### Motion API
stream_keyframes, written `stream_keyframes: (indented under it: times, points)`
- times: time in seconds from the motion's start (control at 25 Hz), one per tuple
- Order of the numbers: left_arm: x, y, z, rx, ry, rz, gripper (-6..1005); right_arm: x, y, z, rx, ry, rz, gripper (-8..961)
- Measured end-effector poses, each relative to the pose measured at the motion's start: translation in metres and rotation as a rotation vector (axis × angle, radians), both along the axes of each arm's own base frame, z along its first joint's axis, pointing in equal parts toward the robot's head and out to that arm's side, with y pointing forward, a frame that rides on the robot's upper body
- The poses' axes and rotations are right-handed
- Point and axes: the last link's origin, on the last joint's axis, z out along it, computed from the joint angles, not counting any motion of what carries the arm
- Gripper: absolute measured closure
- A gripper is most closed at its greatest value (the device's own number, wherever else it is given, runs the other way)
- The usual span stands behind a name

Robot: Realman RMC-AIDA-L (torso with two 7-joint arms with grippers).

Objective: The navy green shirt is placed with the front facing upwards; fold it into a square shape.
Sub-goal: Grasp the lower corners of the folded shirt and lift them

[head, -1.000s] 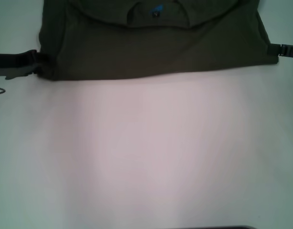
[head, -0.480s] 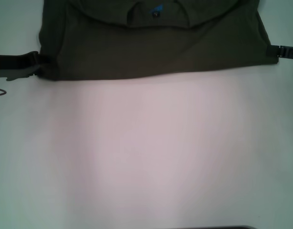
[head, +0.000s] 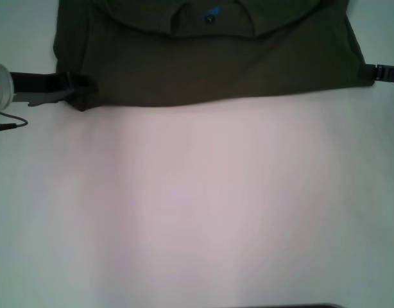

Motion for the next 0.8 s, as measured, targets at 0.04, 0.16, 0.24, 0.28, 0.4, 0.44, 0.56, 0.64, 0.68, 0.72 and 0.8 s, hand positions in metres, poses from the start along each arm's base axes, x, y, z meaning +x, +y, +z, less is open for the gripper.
stream_keyframes:
  times: [0.04, 0.16, 0.24, 0.28, 0.4, 0.44, 0.56, 0.64, 0.68, 0.72, 0.8]
  points:
    - [0.0008, 0.0005, -0.0006, 0.0, 0.002, -0.003, 475, -0.0001, 0.0001, 0.0001, 0.0, 0.0, 0.0, 37]
    - [0.0025, 0.0021, -0.0009, 0.003, 0.005, -0.008, 476, -0.0007, 0.0007, 0.0002, 0.001, 0.001, 0.002, 37]
    - [0.0031, 0.0038, 0.0003, 0.012, 0.007, -0.008, 476, -0.0009, 0.0008, 0.0003, 0.002, 0.002, 0.003, 37]
    - [0.0031, 0.0045, 0.0015, 0.019, 0.008, -0.007, 477, -0.001, 0.0008, 0.0003, 0.002, 0.002, 0.003, 37]
    - [0.0018, 0.0059, 0.0047, 0.038, 0.007, 0.0, 477, -0.0016, 0.0007, 0.0001, -0.001, 0.004, 0.006, 37]
    - [0.0016, 0.0063, 0.005, 0.042, 0.007, 0.003, 477, -0.0017, 0.0007, 0.0001, -0.001, 0.005, 0.006, 37]
    - [0.0025, 0.0067, 0.003, 0.033, 0.009, 0.002, 478, -0.0024, 0.0007, -0.0001, -0.005, 0.007, 0.008, 37]
    - [0.0029, 0.0069, 0.002, 0.029, 0.01, 0.0, 478, -0.0027, 0.0004, -0.0002, -0.007, 0.009, 0.008, 37]
    - [0.0028, 0.0068, 0.0011, 0.025, 0.013, 0.001, 479, -0.0027, 0.0004, -0.0002, -0.007, 0.009, 0.009, 37]
    - [0.0027, 0.0067, 0.0003, 0.022, 0.016, 0.002, 479, -0.0027, 0.0003, -0.0002, -0.007, 0.009, 0.008, 37]
    - [0.0025, 0.0067, -0.0015, 0.014, 0.027, 0.005, 479, -0.0027, 0.0003, -0.0002, -0.007, 0.01, 0.008, 37]
